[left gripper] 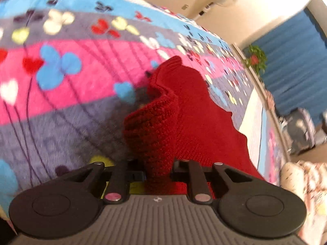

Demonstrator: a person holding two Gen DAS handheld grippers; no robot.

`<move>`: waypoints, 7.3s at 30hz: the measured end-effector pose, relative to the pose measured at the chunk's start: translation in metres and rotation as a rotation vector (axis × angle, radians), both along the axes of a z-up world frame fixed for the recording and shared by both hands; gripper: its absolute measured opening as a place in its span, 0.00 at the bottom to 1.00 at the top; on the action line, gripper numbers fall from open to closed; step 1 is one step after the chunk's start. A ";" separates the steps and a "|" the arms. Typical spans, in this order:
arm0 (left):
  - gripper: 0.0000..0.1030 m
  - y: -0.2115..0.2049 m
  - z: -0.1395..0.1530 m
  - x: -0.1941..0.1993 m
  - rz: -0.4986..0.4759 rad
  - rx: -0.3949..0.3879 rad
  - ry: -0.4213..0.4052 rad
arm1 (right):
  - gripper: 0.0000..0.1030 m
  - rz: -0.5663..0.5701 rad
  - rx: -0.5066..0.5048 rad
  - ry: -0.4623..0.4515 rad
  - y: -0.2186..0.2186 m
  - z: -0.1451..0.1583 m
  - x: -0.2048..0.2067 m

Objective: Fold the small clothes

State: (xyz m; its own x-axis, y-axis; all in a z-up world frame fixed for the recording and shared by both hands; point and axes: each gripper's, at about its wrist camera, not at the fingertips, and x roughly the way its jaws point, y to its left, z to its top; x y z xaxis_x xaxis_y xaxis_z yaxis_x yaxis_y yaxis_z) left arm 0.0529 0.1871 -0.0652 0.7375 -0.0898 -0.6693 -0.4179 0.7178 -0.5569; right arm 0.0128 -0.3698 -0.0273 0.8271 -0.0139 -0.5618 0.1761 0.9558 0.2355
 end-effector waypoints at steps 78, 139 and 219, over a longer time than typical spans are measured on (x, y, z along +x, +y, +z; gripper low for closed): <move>0.90 -0.172 -0.022 0.160 -0.814 -0.016 -0.019 | 0.65 0.271 0.185 0.266 0.027 -0.050 0.053; 0.77 -0.127 0.004 0.009 -0.999 0.737 0.029 | 0.33 0.506 0.080 0.309 0.150 -0.038 0.028; 1.00 -0.171 0.041 -0.118 -0.428 0.665 -0.122 | 0.82 0.379 -0.156 -0.044 0.203 0.014 -0.071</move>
